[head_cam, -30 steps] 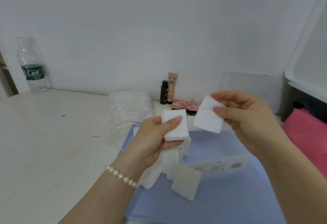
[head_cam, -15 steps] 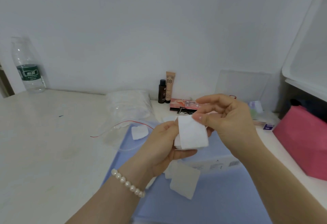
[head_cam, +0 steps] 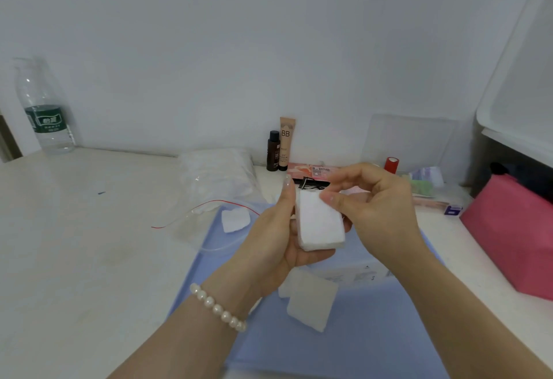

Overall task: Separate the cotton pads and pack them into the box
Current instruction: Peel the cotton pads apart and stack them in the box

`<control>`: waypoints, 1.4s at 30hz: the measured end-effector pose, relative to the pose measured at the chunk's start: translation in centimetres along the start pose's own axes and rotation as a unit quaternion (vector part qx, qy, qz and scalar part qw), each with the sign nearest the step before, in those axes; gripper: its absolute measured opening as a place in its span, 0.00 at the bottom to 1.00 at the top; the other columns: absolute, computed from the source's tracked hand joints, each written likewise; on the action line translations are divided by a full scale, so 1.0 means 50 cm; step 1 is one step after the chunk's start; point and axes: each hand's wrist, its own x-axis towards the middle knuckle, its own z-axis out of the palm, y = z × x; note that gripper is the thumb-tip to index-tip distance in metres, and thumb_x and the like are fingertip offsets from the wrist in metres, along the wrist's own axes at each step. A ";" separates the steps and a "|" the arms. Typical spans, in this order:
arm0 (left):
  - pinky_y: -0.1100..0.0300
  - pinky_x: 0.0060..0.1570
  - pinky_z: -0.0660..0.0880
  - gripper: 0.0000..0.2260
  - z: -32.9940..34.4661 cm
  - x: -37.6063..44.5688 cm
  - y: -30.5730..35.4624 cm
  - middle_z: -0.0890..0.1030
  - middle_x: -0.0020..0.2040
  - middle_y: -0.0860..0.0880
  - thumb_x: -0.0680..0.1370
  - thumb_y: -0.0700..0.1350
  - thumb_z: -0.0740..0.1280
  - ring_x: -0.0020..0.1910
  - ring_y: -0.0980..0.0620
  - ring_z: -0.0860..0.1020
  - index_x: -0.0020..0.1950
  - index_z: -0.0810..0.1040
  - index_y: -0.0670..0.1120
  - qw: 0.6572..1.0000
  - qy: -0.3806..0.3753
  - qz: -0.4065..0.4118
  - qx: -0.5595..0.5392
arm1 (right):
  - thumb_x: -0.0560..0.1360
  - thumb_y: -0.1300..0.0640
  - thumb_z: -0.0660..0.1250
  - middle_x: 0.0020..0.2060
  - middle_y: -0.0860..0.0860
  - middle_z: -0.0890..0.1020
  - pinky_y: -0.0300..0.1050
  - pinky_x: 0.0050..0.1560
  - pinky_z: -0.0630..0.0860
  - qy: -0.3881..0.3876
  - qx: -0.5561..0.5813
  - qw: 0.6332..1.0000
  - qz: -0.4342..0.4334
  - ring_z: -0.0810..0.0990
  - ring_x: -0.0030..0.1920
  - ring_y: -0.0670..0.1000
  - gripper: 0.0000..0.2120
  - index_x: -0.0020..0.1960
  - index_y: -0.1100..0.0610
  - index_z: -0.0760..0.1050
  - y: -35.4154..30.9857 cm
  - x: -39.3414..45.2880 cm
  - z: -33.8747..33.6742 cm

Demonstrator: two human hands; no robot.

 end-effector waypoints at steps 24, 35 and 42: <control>0.53 0.42 0.82 0.11 -0.076 0.008 0.053 0.81 0.54 0.37 0.75 0.41 0.67 0.53 0.40 0.81 0.55 0.76 0.38 0.986 0.141 0.085 -0.010 | 0.70 0.49 0.71 0.30 0.45 0.69 0.38 0.32 0.60 -0.085 -0.352 0.931 0.046 0.67 0.34 0.45 0.15 0.31 0.45 0.67 0.079 -0.024 0.055; 0.55 0.42 0.82 0.13 -0.054 0.009 0.033 0.82 0.55 0.39 0.76 0.39 0.66 0.50 0.44 0.82 0.60 0.76 0.37 0.995 0.084 0.056 -0.016 | 0.71 0.70 0.65 0.24 0.52 0.79 0.39 0.25 0.76 0.038 0.251 0.965 0.070 0.80 0.24 0.52 0.10 0.40 0.58 0.67 -0.023 -0.014 0.022; 0.55 0.37 0.81 0.11 -0.044 0.006 0.024 0.83 0.46 0.38 0.76 0.36 0.65 0.34 0.47 0.81 0.57 0.77 0.36 0.999 0.023 0.042 -0.024 | 0.74 0.72 0.62 0.27 0.56 0.80 0.42 0.22 0.74 -0.048 0.123 0.989 0.069 0.78 0.21 0.56 0.08 0.45 0.59 0.71 -0.013 -0.035 0.047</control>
